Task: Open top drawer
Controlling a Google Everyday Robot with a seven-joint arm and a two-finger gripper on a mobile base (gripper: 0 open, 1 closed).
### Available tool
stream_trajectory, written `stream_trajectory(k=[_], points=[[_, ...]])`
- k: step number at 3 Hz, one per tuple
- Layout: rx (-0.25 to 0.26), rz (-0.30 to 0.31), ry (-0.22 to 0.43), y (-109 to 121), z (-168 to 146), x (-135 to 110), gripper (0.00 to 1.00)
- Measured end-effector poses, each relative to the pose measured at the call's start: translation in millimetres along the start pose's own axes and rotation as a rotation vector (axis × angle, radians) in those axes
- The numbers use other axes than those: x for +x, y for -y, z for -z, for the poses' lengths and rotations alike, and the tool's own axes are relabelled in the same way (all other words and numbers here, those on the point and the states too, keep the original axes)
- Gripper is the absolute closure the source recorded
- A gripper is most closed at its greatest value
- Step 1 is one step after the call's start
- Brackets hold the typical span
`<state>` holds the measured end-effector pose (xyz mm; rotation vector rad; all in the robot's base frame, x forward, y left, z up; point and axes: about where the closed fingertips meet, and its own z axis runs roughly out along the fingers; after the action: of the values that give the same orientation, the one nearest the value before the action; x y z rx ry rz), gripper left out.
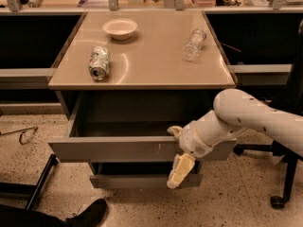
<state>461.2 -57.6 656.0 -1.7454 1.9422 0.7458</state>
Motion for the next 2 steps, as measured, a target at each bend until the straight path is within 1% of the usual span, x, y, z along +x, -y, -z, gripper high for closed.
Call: stream_trajectory(k=[1, 2], points=[[-0.033, -0.013, -0.005, -19.3, 1.2, 2.7, 0.00], [-0.035, -0.013, -0.004, -21.7, 4.3, -0.2, 0.00]])
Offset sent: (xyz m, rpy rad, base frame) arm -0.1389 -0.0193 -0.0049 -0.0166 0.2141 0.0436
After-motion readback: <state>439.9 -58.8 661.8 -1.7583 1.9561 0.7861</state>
